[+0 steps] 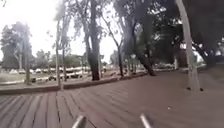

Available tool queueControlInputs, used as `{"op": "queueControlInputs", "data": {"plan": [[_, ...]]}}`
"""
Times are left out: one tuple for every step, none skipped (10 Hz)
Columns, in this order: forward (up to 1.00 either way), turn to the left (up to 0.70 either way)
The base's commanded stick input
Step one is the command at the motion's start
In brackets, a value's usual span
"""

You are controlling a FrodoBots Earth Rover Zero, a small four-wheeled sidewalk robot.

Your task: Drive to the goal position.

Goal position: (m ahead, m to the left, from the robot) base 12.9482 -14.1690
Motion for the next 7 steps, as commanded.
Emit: {"op": "queueControlInputs", "data": {"plan": [[0.98, -0.37], [0.98, -0.36], [0.98, -0.36], [1.00, -0.34], [1.00, -0.35], [0.99, -0.33], [0.97, -0.29]]}}
